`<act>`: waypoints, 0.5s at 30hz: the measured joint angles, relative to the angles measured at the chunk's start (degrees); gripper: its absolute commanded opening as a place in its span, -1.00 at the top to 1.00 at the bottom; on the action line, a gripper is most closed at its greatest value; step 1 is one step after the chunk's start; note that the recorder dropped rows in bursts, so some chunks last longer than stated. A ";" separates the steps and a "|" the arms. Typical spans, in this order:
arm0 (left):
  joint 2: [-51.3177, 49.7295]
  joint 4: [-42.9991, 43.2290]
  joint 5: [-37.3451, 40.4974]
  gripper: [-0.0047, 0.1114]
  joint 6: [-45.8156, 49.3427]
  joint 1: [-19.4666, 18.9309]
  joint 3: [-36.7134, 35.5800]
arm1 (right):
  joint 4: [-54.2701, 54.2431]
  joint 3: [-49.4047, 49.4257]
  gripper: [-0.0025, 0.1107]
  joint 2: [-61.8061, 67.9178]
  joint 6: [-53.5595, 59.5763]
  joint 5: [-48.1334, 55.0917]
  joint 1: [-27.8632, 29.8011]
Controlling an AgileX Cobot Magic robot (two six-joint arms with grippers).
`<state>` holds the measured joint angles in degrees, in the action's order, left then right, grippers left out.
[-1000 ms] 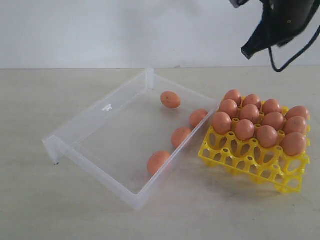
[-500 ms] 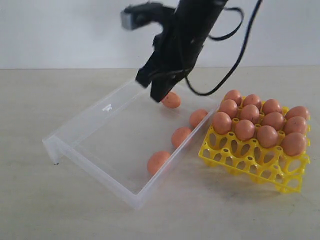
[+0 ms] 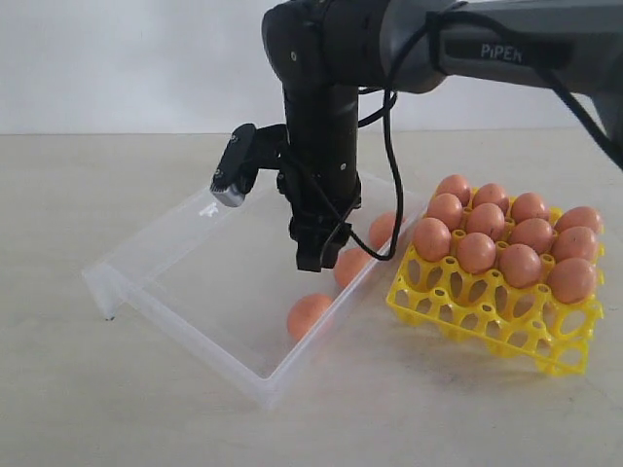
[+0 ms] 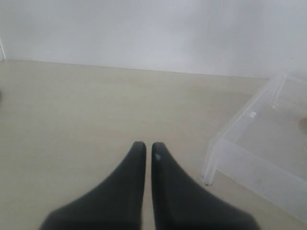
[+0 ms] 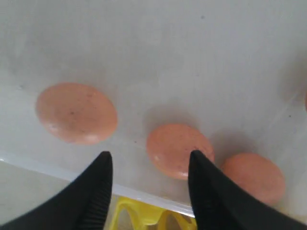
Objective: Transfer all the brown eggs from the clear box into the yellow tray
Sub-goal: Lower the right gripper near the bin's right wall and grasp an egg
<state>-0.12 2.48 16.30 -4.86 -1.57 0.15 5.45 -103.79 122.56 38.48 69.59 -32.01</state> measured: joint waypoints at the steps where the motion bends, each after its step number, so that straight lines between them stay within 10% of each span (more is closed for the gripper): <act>1: 0.00 0.00 0.00 0.85 0.00 0.00 0.00 | 1.09 0.00 0.12 0.12 0.00 -0.25 0.00; 15: 0.00 0.00 0.00 0.85 0.00 0.00 0.00 | 4.00 0.00 0.12 3.73 0.44 -7.48 0.00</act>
<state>-0.12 2.48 16.30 -4.86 -1.57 0.15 9.45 -103.79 126.30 38.92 62.12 -32.01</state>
